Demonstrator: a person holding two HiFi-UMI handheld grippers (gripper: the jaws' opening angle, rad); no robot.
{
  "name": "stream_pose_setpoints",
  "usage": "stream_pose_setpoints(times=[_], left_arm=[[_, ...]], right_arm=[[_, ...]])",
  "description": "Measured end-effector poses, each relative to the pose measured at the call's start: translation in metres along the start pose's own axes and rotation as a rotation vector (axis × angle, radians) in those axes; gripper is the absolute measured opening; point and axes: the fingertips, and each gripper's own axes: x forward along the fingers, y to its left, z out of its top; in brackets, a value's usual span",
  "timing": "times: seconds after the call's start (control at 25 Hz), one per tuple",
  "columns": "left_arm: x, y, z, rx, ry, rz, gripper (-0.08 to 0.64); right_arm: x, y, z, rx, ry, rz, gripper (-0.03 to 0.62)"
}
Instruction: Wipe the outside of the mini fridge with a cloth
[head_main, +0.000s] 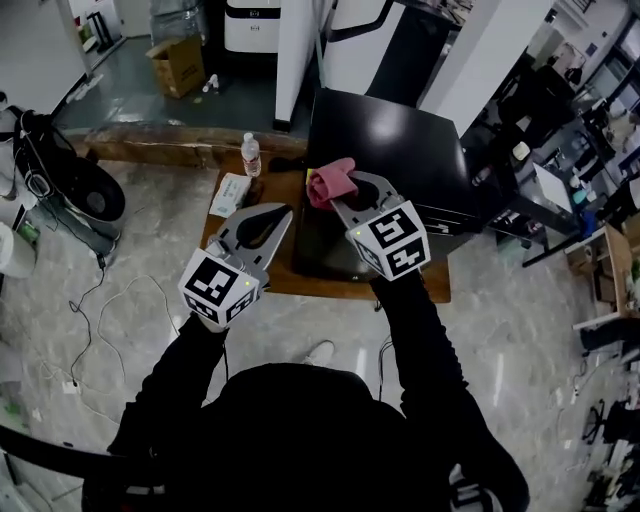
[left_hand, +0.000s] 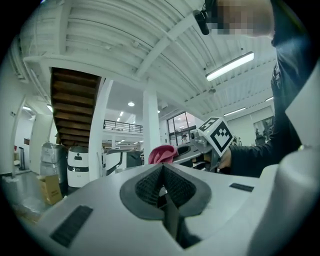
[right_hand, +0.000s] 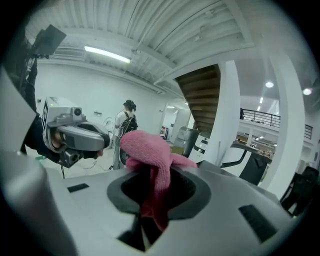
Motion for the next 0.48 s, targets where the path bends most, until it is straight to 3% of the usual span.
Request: stream_pose_setpoints(times=[0.24,0.48], left_arm=[[0.059,0.031,0.001,0.002,0.022,0.125,0.002],[0.083,0.047,0.0,0.012,0.053,0.189,0.002]], right_arm=[[0.068,-0.035,-0.032,-0.131,0.193,0.178,0.086],[0.083,-0.029,-0.035,-0.154,0.256,0.289,0.08]])
